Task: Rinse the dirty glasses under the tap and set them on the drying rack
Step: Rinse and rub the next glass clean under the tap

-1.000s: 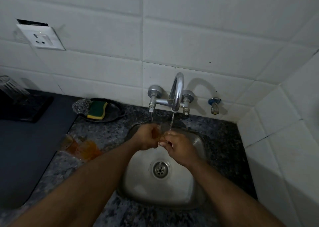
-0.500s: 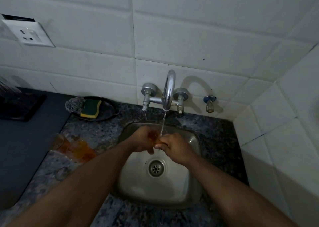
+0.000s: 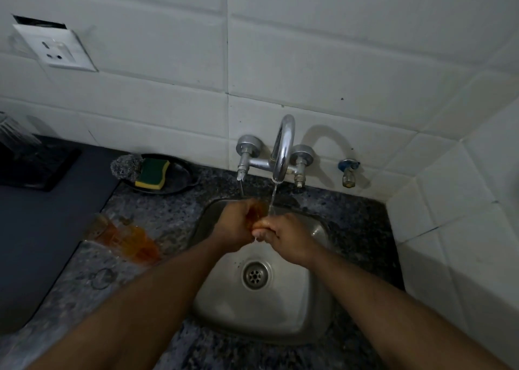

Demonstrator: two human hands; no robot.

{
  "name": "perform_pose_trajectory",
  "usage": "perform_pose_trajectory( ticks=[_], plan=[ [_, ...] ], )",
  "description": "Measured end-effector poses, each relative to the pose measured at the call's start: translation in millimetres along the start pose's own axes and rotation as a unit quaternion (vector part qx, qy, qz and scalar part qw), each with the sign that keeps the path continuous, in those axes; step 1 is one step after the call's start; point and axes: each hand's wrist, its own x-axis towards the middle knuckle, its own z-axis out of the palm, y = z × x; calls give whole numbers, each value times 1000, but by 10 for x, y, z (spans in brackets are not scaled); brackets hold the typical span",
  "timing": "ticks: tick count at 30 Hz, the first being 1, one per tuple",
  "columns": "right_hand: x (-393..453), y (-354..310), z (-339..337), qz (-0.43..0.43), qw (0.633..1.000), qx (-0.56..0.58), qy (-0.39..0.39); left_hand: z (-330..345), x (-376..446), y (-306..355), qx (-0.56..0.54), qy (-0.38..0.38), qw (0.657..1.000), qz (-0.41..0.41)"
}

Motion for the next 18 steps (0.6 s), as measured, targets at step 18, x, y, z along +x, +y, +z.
perform_pose_trajectory(
  ticks=[18],
  plan=[
    [90, 93, -29, -10, 1000, -18, -21, -37, 113, -83, -7, -73, 996, -58]
  ],
)
